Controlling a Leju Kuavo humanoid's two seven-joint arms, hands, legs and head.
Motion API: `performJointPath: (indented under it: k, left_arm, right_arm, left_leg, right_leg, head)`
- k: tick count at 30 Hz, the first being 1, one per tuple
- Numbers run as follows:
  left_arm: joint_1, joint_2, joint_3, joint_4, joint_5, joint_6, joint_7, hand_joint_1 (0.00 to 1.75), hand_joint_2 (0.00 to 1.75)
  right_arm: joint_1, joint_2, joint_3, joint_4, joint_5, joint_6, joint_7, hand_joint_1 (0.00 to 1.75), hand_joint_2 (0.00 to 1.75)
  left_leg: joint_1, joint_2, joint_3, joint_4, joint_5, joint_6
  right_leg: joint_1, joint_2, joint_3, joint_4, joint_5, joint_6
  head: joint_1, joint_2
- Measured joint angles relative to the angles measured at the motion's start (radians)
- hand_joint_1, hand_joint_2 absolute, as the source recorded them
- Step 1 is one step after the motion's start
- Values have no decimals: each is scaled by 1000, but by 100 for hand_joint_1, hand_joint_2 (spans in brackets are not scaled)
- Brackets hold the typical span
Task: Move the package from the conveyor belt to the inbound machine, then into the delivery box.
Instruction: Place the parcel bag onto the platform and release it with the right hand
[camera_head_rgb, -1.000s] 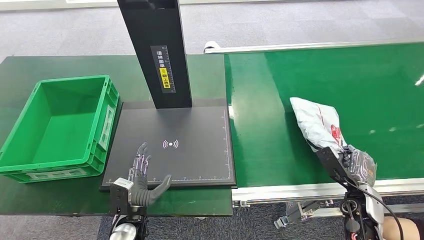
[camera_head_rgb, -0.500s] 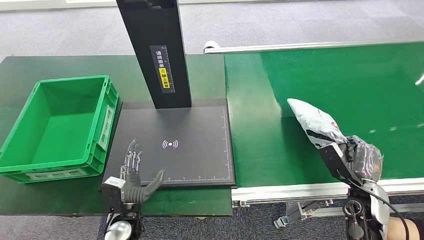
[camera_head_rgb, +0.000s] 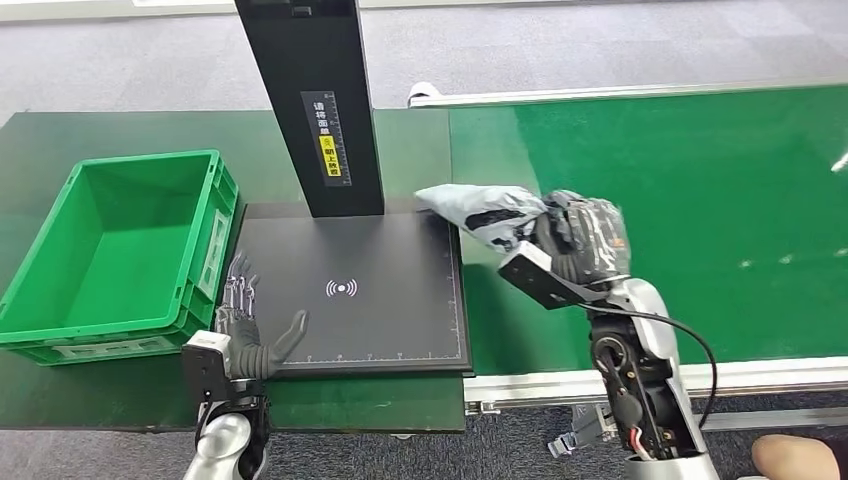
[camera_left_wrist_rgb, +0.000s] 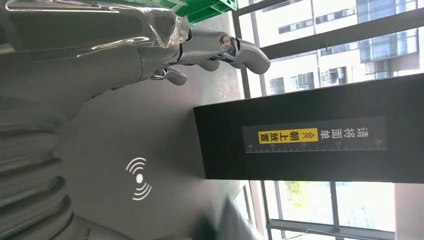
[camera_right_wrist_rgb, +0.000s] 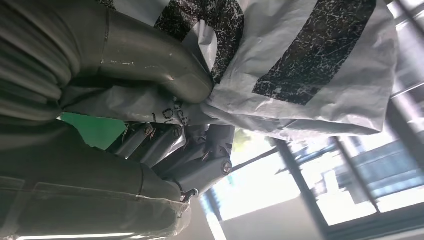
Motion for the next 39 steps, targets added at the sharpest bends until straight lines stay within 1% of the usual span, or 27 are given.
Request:
performJointPath:
  k: [5,11,12,15,16,19,21,23,25,26,29,32,35,39]
  left_arm:
    - [-23,-11,-3,26,6,-6,6,0,175]
    - [-41,-25,-12,65,18,-12,12,0,175]
    - [-44,-27,-13,72,19,-12,13,0,175]
    - [-56,-30,-15,93,21,-11,14,0,175]
    - [-61,-31,-15,100,22,-11,14,0,175]
    - [-77,-33,-14,118,22,-12,19,0,175]
    - [-86,-34,-14,128,21,-12,23,0,175]
    - [-92,-34,-14,137,20,-12,24,0,175]
    - [-96,-34,-14,144,20,-12,25,0,175]
    - [-98,-34,-14,147,20,-13,25,0,175]
    - [-106,-33,-14,161,18,-14,23,0,175]
    - [-115,-31,-13,171,18,-12,16,0,175]
    - [-116,-25,-11,171,18,-4,11,0,175]
    - [-107,-14,-5,152,-1,-3,11,0,175]
  right_arm:
    - [-57,70,122,64,-35,51,3,175,175]
    - [-91,157,251,170,-82,66,-8,175,175]
    - [-96,169,267,185,-90,69,-9,161,175]
    - [-114,203,311,226,-114,85,-6,31,175]
    - [-120,214,322,241,-126,92,-1,0,175]
    - [-134,237,342,285,-190,137,6,0,175]
    - [-138,243,344,311,-248,171,-4,0,87]
    - [-140,245,344,331,-278,188,-13,0,0]
    - [-142,246,341,344,-317,214,-31,0,0]
    - [-141,246,336,346,-362,242,-51,0,0]
    - [-132,240,300,329,-559,341,-120,0,0]
    - [-116,221,250,269,-698,380,-147,0,0]
    - [-85,184,199,182,-753,359,-167,0,0]
    - [-26,127,157,58,-694,284,-181,0,0]
  left_leg:
    - [0,0,-1,0,0,0]
    - [0,0,-1,0,0,0]
    - [0,0,-1,0,0,0]
    - [0,0,-1,0,0,0]
    - [0,0,-1,0,0,0]
    - [0,0,-1,0,0,0]
    - [0,0,-1,0,0,0]
    - [0,0,-1,0,0,0]
    - [0,0,-1,0,0,0]
    - [0,0,-1,0,0,0]
    - [0,0,-1,0,0,0]
    - [0,0,-1,0,0,0]
    - [0,-1,-1,0,0,0]
    - [0,0,-1,0,0,0]
  right_leg:
    - [0,0,-1,0,0,0]
    - [0,0,-1,0,0,0]
    - [0,0,-1,0,0,0]
    - [0,0,-1,0,0,0]
    - [0,0,-2,0,0,0]
    - [0,0,-1,0,0,0]
    - [0,0,-1,0,0,0]
    - [0,0,-1,0,0,0]
    - [0,0,-2,0,0,0]
    - [0,0,-2,0,0,0]
    - [0,0,-2,0,0,0]
    - [0,0,-2,0,0,0]
    - [0,0,-2,0,0,0]
    - [0,0,-2,0,0,0]
  head:
    - [0,0]
    - [0,0]
    - [0,0]
    - [0,0]
    - [0,0]
    - [0,0]
    - [0,0]
    - [0,0]
    - [0,0]
    - [0,0]
    - [0,0]
    - [0,0]
    - [0,0]
    - [0,0]
